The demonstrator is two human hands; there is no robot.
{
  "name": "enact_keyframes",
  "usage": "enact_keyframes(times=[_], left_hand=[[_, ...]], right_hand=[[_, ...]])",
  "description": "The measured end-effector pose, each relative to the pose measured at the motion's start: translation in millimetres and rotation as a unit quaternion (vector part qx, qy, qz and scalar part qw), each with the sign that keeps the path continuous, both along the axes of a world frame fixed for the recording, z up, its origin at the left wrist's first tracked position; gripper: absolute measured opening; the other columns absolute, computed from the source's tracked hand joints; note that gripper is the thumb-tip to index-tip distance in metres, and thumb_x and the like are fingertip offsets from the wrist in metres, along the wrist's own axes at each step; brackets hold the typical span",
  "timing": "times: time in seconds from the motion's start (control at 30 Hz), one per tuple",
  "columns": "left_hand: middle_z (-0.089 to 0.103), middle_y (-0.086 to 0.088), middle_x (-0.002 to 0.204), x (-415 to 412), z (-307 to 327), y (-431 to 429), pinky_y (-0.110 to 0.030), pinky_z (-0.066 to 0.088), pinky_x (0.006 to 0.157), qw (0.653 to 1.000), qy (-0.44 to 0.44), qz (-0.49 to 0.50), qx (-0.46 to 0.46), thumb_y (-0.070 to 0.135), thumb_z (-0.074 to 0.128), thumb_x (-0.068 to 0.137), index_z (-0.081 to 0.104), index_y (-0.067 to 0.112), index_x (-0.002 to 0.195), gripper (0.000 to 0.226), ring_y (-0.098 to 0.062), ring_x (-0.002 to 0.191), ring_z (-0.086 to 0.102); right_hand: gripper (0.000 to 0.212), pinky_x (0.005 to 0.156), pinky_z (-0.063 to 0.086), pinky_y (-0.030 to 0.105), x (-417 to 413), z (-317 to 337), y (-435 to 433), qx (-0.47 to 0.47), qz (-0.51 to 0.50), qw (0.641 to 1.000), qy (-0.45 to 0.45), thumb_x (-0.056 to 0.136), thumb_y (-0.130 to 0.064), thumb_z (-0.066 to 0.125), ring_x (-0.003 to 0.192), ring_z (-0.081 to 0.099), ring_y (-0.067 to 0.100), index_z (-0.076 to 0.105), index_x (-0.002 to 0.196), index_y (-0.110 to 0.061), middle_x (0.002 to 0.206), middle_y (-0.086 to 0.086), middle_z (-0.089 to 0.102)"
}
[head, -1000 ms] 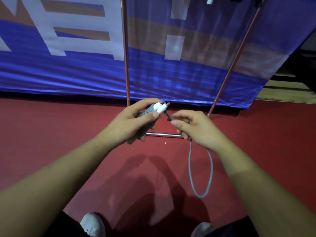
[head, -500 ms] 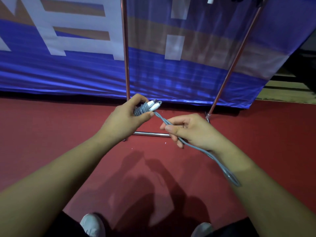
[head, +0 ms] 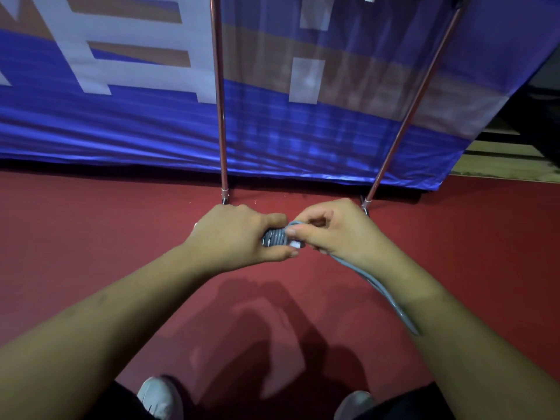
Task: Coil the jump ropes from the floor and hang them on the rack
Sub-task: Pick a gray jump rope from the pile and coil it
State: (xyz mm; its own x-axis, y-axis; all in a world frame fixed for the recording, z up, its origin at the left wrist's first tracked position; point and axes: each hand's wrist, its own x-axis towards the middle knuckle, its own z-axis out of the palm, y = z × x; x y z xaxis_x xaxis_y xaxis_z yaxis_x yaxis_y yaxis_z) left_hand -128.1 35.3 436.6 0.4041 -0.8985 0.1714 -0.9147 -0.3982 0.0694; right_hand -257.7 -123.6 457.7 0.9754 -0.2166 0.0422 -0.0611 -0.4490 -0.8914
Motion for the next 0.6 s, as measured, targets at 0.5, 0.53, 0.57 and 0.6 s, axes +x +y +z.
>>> enact_keyframes(times=[0.5,0.53,0.57,0.6], left_hand=[[0.058,-0.017,0.068,1.2,26.2,1.5,-0.029,0.045,0.048,0.675,0.693,-0.033,-0.251,0.036,0.054,0.089,0.054,0.006,0.100,0.032,-0.030,0.054,0.055],[0.057,-0.016,0.067,2.0,24.9,0.2,-0.031,0.046,0.049,0.646,0.712,-0.026,-0.273,0.038,0.054,0.090,0.054,0.011,0.102,0.030,-0.028,0.051,0.054],[0.056,-0.014,0.068,2.7,24.0,-0.2,-0.031,0.047,0.048,0.611,0.736,-0.034,-0.290,0.039,0.054,0.091,0.054,0.015,0.108,0.030,-0.027,0.049,0.054],[0.056,-0.011,0.068,3.0,24.0,-0.5,-0.030,0.049,0.047,0.572,0.764,-0.050,-0.294,0.041,0.055,0.091,0.054,0.018,0.116,0.034,-0.027,0.048,0.054]], right_hand=[[0.018,0.057,0.047,0.025,11.1,-0.7,-9.2,-0.011,0.003,0.998,-0.056,0.094,-0.009,0.063,0.057,0.050,0.007,0.071,0.101,-0.023,0.064,-0.001,0.056],[0.018,0.056,0.046,0.025,11.9,-4.8,-10.3,-0.022,0.003,0.999,-0.045,0.096,-0.010,0.061,0.056,0.049,0.007,0.071,0.105,-0.023,0.063,-0.001,0.054],[0.018,0.056,0.046,0.024,12.5,-8.0,-10.5,-0.014,0.004,0.999,-0.033,0.098,-0.012,0.058,0.055,0.049,0.007,0.070,0.107,-0.022,0.061,-0.002,0.053],[0.018,0.055,0.044,0.023,13.2,-10.2,-10.4,0.006,0.006,1.000,-0.021,0.099,-0.014,0.056,0.053,0.047,0.008,0.070,0.109,-0.020,0.060,-0.002,0.051]])
